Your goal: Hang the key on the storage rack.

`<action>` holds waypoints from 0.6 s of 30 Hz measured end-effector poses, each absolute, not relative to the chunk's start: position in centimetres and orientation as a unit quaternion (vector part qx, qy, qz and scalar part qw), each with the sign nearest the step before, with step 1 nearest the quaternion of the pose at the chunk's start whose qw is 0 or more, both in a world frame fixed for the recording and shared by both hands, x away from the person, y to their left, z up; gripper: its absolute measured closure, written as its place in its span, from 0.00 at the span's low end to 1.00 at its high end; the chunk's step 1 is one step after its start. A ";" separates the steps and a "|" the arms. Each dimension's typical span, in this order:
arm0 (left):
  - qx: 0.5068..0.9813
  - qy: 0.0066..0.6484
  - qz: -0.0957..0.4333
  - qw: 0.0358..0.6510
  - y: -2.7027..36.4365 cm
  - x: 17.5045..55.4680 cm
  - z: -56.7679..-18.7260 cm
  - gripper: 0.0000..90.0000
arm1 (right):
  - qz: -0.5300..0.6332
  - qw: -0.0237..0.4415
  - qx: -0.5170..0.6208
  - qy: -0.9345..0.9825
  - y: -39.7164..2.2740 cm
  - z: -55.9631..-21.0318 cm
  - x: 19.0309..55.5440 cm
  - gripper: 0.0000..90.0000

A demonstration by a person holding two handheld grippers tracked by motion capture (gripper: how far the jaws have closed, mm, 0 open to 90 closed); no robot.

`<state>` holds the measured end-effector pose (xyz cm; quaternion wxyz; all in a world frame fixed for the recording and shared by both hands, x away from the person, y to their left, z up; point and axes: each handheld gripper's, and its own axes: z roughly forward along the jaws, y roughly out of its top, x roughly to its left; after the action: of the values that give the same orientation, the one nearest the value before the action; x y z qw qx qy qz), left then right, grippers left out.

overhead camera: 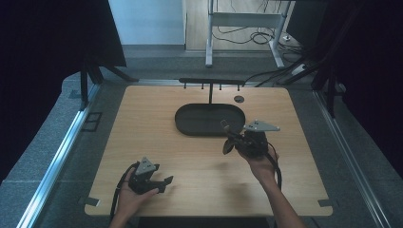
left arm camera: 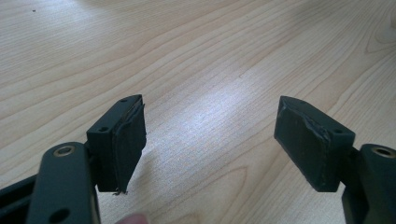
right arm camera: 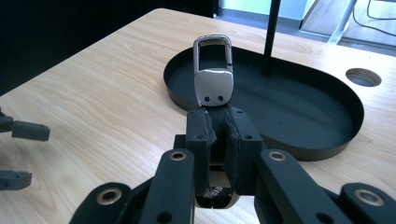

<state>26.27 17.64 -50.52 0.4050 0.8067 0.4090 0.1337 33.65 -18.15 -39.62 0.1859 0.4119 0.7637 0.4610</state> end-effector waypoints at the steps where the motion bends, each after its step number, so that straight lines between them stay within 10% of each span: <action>1: 0.807 0.409 0.134 0.405 17.6 26.3 -50.5 0.28 | 0.462 0.187 0.412 0.763 -18.1 -39.6 33.8 0.90; 18: 0.808 0.408 0.134 0.404 17.6 26.3 -50.5 0.28 | 0.469 0.196 0.429 0.747 -18.4 -39.3 35.6 0.90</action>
<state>26.27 17.64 -50.52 0.4040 0.8078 0.4077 0.1341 35.60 -18.37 -39.25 0.1958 0.4289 0.7470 0.4687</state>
